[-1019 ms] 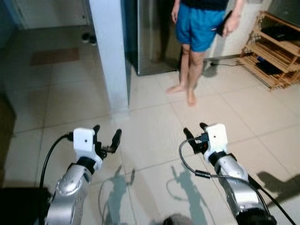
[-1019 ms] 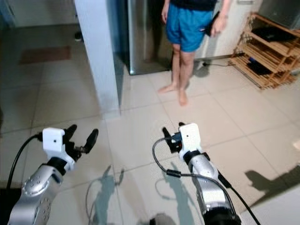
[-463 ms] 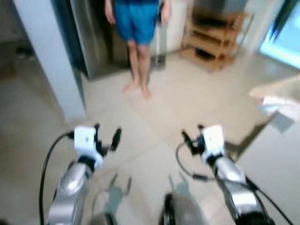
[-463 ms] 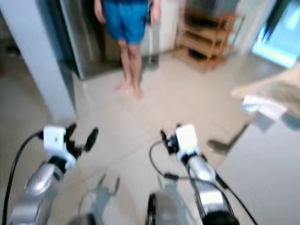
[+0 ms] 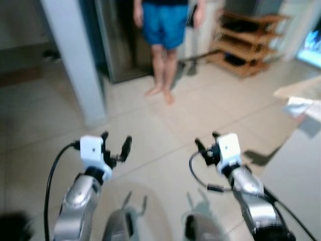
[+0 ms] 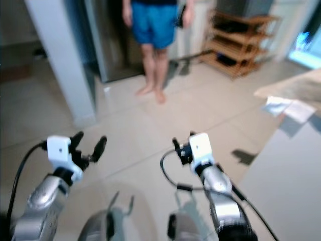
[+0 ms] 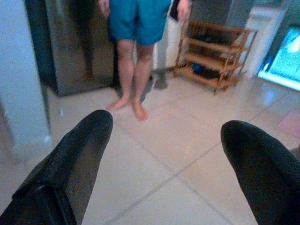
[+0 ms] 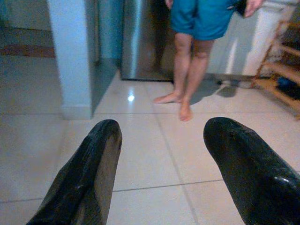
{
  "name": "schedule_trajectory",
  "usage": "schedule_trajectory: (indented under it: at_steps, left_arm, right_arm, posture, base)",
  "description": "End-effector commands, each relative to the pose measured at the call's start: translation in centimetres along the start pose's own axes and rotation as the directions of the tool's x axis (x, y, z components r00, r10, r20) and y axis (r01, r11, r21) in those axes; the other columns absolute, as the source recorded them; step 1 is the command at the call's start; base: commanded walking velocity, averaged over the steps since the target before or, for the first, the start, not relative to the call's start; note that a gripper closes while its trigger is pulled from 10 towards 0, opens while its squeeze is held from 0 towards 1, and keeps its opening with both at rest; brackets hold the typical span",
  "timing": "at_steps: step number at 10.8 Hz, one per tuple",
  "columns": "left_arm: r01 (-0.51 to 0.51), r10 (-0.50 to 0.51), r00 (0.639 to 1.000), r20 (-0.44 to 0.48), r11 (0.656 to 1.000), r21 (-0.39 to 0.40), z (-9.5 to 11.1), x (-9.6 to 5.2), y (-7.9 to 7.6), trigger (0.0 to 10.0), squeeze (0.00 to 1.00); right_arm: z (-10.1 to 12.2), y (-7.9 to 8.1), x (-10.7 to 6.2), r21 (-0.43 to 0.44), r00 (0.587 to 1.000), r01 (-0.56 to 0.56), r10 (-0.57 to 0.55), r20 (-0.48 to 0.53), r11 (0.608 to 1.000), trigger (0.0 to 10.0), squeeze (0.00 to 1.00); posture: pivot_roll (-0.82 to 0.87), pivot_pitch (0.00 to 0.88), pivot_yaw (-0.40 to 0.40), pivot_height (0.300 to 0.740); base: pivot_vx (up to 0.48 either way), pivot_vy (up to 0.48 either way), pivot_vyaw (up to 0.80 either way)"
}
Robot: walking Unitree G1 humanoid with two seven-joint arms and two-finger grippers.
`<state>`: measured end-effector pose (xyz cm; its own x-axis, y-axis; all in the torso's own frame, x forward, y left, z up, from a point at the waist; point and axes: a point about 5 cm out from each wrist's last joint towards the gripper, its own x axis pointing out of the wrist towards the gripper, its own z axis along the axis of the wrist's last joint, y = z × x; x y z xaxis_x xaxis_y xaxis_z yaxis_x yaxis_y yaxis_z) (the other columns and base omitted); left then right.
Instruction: Setting the table
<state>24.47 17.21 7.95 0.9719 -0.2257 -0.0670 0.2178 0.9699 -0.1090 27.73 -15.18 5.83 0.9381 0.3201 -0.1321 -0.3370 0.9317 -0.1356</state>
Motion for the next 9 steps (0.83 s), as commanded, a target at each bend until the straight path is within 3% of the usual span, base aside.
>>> schedule_trajectory:
  at_steps: [1,3,9]
  left_arm:
    - [0.010,-0.010,1.000,0.009,1.000,0.010,0.4,0.2,-0.1,10.0,0.00]
    - [0.019,-0.019,1.000,0.020,1.000,0.005,0.5,0.5,-0.5,10.0,0.00]
    - [0.026,-0.026,1.000,0.008,1.000,0.011,0.3,0.3,-0.5,10.0,0.00]
  right_arm:
    - [0.4,-0.3,0.2,-0.005,1.000,0.005,-0.005,0.014,1.000,10.0,0.00]
    - [1.0,-1.0,0.5,0.005,0.999,0.036,-0.036,0.037,0.999,10.0,0.00]
    - [1.2,-0.8,0.9,0.025,0.998,0.043,-0.044,0.049,0.999,10.0,0.00]
  posture:
    - [-0.04,0.000,-0.012,0.707]
    - [-0.05,0.000,-0.011,0.736]
    - [-0.05,0.000,-0.011,0.740]
  base:
    - [0.000,0.000,0.00]
    - [0.000,0.000,0.00]
    - [0.000,0.000,0.00]
